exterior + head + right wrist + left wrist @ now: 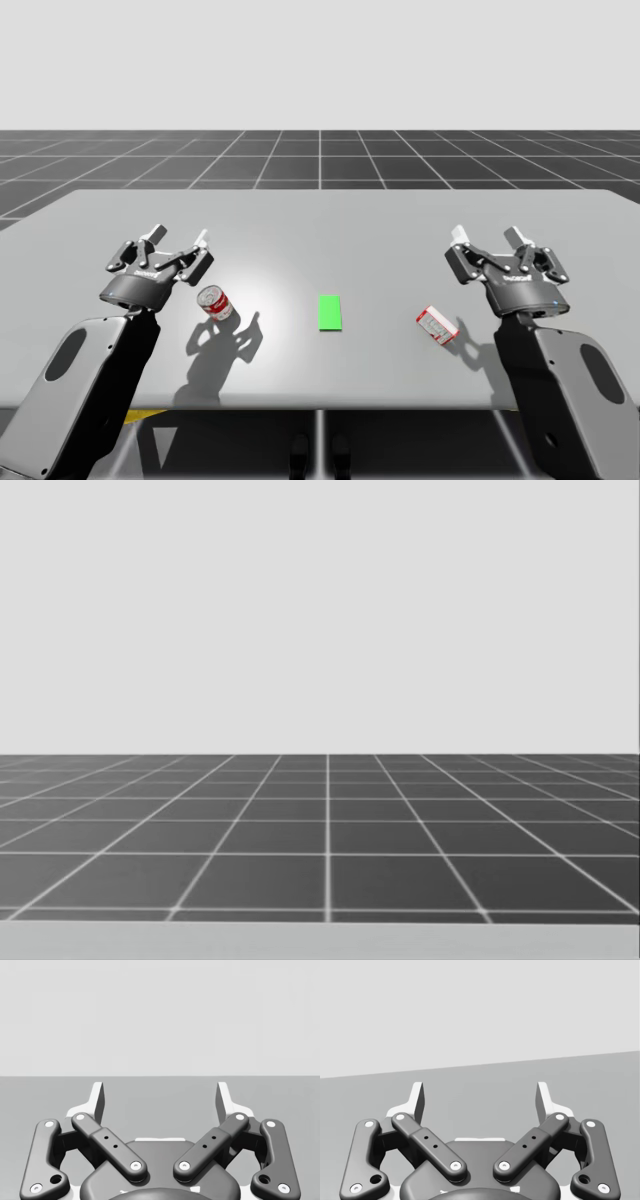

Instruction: Look at the card. If it is red, pick the object on the left. If it is green, pick the object on the right.

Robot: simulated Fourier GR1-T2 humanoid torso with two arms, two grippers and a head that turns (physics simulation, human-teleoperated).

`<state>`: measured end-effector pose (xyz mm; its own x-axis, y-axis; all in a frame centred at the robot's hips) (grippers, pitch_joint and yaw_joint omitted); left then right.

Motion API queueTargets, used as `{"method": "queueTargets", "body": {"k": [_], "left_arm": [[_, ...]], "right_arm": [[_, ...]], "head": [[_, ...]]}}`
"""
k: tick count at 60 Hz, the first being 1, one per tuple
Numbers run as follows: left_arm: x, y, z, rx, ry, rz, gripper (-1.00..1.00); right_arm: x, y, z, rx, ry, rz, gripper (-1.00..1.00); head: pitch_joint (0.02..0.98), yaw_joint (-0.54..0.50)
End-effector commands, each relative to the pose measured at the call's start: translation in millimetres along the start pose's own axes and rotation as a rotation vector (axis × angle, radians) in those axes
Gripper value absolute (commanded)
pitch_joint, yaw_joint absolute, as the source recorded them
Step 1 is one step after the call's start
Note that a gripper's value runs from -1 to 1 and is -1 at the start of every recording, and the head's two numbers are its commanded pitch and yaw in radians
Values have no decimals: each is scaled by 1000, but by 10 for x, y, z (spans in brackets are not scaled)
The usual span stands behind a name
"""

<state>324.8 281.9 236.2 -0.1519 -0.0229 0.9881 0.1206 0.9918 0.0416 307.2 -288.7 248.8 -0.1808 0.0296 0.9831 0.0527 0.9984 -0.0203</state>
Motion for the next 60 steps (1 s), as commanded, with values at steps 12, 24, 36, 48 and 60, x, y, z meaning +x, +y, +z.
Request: {"method": "queueTargets", "body": {"k": [12,24,36,48,60], "left_arm": [[-5,-6,-6,3,6,-1,-1000],[-15,-13,-9,0,9,-4,-1000],[-25,-15,-18,-4,10,-11,-1000],[-37,-22,-24,-10,14,-19,-1000],[-35,-25,-25,-12,15,-20,-1000]], "right_arm": [[-26,-4,-16,-5,29,14,-1000],[-27,8,-25,-22,24,13,-1000],[-24,-1,-35,-40,14,20,-1000],[-26,-2,-42,-47,13,35,-1000],[-26,-8,-47,-52,17,43,-1000]], "head": [[131,12],[286,19],[489,28],[654,16],[810,-9]]}}
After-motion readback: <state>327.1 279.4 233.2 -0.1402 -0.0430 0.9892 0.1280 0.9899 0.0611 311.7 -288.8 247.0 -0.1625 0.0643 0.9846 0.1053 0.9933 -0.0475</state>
